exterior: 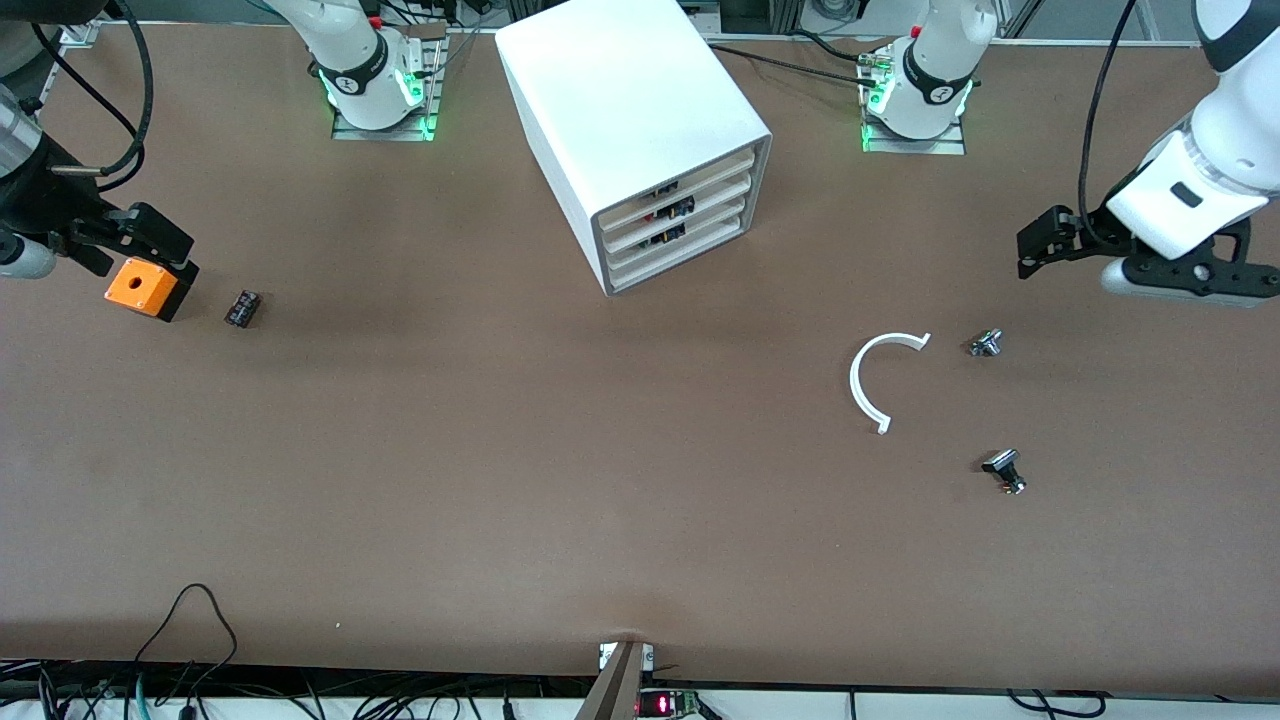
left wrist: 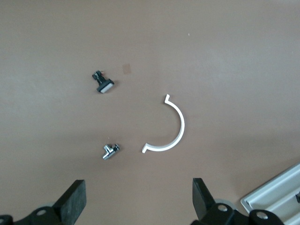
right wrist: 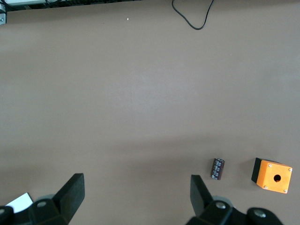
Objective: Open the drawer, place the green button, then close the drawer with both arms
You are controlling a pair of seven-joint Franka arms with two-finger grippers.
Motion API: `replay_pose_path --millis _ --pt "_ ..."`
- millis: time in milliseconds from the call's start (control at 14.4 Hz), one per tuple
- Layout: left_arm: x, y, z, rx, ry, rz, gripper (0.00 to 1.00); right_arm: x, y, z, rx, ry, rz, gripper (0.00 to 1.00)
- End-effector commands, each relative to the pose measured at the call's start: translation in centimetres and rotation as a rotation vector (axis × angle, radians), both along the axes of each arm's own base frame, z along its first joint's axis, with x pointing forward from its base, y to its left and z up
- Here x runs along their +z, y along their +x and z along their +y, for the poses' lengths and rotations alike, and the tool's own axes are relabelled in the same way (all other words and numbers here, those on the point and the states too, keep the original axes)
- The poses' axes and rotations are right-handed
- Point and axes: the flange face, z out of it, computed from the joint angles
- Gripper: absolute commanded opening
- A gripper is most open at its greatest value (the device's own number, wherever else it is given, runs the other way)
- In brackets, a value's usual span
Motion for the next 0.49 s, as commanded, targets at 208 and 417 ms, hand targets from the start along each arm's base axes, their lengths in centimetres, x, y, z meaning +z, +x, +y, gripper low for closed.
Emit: replay_pose_path --millis 208,417 --pt "-0.25 -1.32 2.27 0.024 -0.006 0.047 1.0 0.55 0.36 -0.01 0.014 0.017 0.005 1.0" --pt "-0.16 -1.01 2.34 0.026 -0.006 0.049 1.0 0.55 0.36 0.06 0.016 0.015 0.005 1.0"
